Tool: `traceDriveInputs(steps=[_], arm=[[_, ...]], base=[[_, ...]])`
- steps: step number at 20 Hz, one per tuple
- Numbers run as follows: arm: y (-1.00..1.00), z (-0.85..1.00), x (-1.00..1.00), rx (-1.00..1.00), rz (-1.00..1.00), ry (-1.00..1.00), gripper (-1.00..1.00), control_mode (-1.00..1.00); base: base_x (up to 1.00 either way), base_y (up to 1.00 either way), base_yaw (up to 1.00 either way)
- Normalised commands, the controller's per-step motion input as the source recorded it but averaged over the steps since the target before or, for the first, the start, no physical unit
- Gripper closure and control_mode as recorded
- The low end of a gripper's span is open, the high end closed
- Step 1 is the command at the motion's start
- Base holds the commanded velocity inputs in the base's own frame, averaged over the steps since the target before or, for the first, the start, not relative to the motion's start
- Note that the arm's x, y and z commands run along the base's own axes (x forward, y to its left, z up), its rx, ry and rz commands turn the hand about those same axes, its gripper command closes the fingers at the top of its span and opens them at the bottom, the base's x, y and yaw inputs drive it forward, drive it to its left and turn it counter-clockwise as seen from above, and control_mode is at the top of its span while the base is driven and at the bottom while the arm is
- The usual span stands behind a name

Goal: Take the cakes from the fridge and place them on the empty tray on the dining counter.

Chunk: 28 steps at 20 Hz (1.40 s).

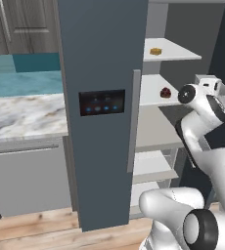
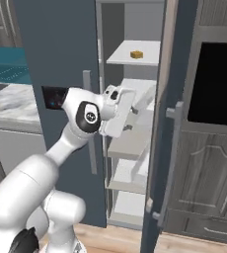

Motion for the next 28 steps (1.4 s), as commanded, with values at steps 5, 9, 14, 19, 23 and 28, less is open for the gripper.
traceDriveInputs(steps=[5,9,14,19,23,28], arm=[[-1.0,-0.16,-0.71,0.0,-0.13,0.0,-1.0,-1.0],[-1.0,-0.08,-0.58,0.0,-0.11,0.0,-1.0,-1.0],[-0.97,0.0,-0.5,0.01,-0.1,0.0,-1.0,-1.0],[-0.24,0.12,-0.76,0.06,-0.02,-0.08,-1.0,-1.0],[0.9,0.27,-0.99,0.01,0.09,-0.2,-1.0,-1.0],[1.0,0.49,-0.86,0.0,0.1,-0.21,-1.0,-1.0]], base=[[0.0,0.0,0.0],[0.0,0.0,0.0],[0.0,0.0,0.0],[0.0,0.0,0.0],[0.0,0.0,0.0],[0.0,0.0,0.0]])
